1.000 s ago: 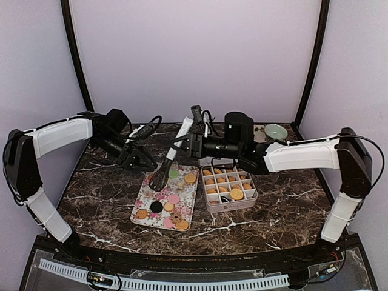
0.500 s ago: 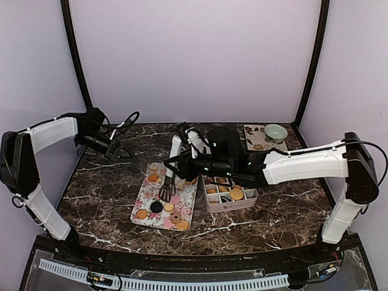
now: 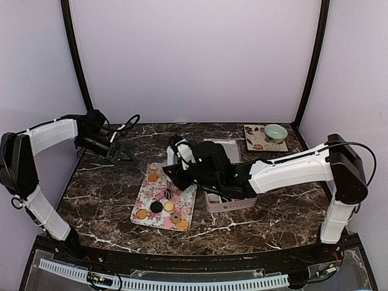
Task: Pack the cookies
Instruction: Pick up the fake cookies from the plate.
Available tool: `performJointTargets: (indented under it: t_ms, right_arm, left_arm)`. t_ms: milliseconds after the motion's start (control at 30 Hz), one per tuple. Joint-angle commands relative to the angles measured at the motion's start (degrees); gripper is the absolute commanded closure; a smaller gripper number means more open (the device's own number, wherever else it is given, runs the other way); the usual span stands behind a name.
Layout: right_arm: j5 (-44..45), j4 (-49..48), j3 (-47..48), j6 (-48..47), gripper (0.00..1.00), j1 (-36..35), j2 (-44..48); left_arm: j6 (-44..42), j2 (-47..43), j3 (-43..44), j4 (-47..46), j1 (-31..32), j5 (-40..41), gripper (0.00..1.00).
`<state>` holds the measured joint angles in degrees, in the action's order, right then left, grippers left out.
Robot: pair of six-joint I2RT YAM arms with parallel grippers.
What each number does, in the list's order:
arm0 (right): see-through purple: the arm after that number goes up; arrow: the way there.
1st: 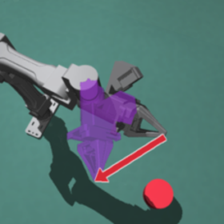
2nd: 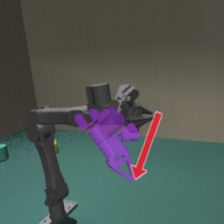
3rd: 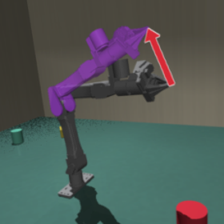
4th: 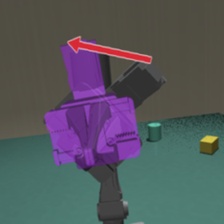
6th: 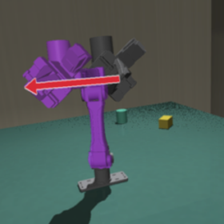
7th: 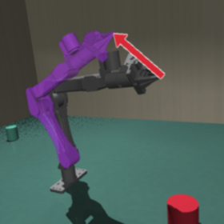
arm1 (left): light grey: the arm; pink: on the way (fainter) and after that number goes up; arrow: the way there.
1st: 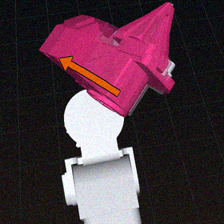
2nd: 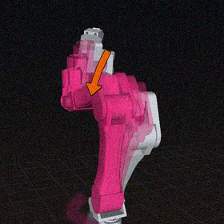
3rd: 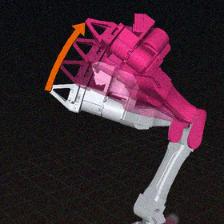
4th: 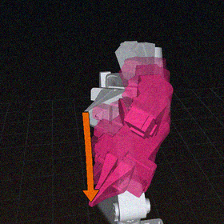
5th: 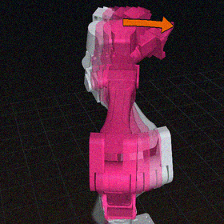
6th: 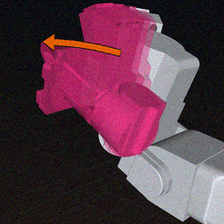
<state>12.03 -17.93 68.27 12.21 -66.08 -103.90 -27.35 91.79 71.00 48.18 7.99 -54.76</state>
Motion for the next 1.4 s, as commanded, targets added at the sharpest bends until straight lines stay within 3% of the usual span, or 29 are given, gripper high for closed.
performJointTargets:
  t_ms: [0, 300, 1367]
  right_arm:
    - [2.0, -5.7, 2.4, -0.1, 0.61, -0.9, -2.0]
    - [4.4, -6.7, 3.0, 0.2, 0.54, -1.6, -4.0]
    - [8.3, -3.1, -4.5, 2.0, 0.58, -2.4, -1.8]
  left_arm:
    - [-0.1, -2.8, -1.1, 0.4, 0.1, -0.4, 0.01]
    - [-0.3, -2.7, -1.3, 0.4, 0.1, -0.6, 0.01]
    - [-1.4, -2.5, -1.5, 1.7, 0.0, -1.0, 0.02]
